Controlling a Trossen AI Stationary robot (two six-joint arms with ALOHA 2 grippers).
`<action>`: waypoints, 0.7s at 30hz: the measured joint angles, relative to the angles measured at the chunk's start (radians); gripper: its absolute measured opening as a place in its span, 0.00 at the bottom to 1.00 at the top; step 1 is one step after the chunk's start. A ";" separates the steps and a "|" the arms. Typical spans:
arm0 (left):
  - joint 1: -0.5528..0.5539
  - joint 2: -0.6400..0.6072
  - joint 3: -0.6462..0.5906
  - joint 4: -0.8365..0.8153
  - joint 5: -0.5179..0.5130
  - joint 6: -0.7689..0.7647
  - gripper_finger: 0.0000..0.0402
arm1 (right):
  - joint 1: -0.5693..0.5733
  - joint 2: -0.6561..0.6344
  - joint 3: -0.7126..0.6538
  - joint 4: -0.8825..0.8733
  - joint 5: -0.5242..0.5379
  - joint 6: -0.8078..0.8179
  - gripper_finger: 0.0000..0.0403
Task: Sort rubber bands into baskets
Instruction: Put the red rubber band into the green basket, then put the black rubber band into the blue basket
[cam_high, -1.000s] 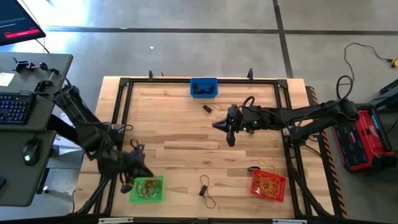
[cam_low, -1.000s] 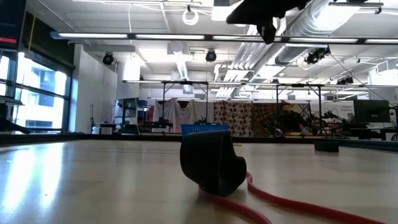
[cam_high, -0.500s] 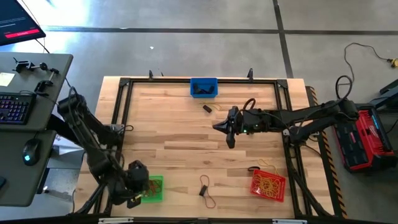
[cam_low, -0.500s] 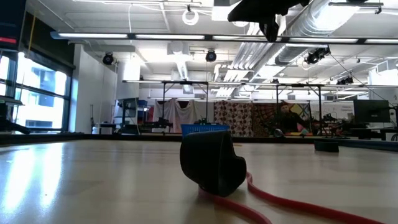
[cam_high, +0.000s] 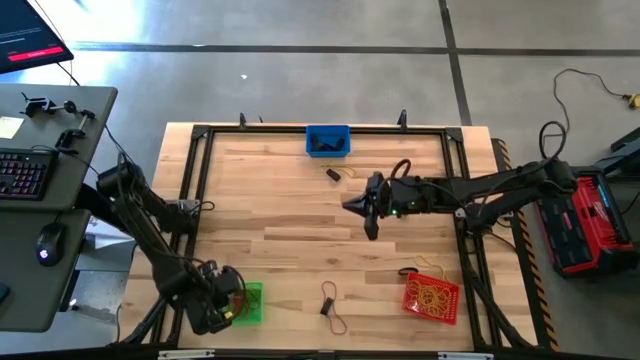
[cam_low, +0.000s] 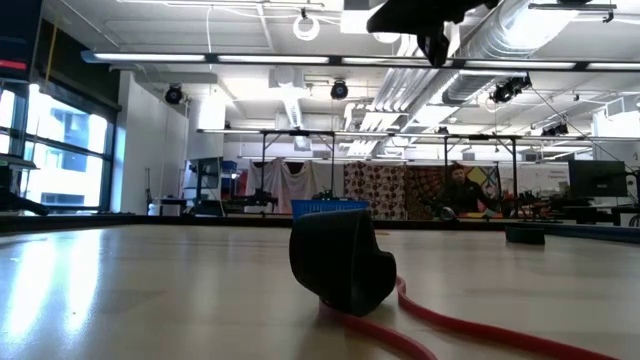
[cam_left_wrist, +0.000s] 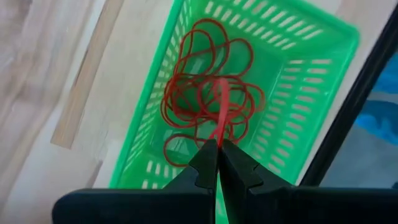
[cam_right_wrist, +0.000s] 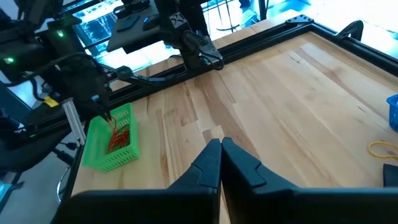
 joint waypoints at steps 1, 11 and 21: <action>0.000 0.006 0.000 0.000 0.006 -0.001 0.00 | 0.003 0.000 0.000 0.000 0.000 0.000 0.00; 0.011 0.025 0.000 0.004 0.091 0.050 0.09 | 0.040 0.000 0.000 0.000 0.020 0.017 0.00; 0.011 0.005 0.000 0.026 0.078 0.070 0.21 | 0.052 0.000 0.000 -0.015 0.029 0.030 0.00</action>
